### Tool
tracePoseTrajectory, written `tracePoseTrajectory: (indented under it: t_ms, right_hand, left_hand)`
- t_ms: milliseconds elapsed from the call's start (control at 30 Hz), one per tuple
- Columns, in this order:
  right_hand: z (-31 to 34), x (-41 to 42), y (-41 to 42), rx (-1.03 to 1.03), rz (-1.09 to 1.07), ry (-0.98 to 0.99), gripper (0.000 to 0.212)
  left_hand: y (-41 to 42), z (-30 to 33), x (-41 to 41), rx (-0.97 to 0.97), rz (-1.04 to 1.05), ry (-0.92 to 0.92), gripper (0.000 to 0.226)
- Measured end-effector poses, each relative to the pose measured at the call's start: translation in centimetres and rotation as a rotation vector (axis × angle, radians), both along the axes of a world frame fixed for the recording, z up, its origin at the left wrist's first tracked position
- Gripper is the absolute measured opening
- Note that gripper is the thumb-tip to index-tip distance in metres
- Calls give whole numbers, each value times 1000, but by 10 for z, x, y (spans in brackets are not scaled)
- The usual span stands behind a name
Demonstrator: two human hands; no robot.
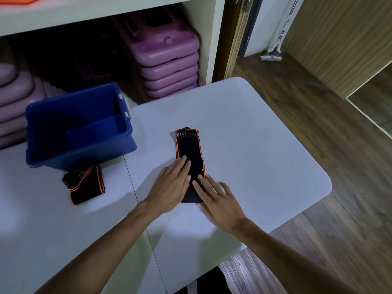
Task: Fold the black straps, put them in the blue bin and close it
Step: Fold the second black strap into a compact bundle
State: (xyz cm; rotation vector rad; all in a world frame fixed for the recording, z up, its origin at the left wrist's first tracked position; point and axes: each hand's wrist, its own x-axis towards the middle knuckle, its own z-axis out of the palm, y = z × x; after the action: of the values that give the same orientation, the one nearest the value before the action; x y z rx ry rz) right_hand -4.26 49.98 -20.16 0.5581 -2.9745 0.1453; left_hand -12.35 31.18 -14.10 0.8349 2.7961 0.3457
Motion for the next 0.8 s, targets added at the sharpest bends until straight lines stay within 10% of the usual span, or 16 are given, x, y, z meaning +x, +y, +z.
tracePoseTrajectory:
  t_ms: [367, 567, 800]
  right_hand:
    - [2, -3, -3, 27, 17, 86, 49]
    - [0, -7, 3, 13, 67, 111, 53]
    - [-3, -17, 6, -99, 151, 171, 43]
  left_hand:
    - [27, -29, -43, -158, 134, -245, 62]
    - [13, -16, -46, -176, 112, -49, 58]
    - [-41, -22, 22, -28, -247, -47, 83]
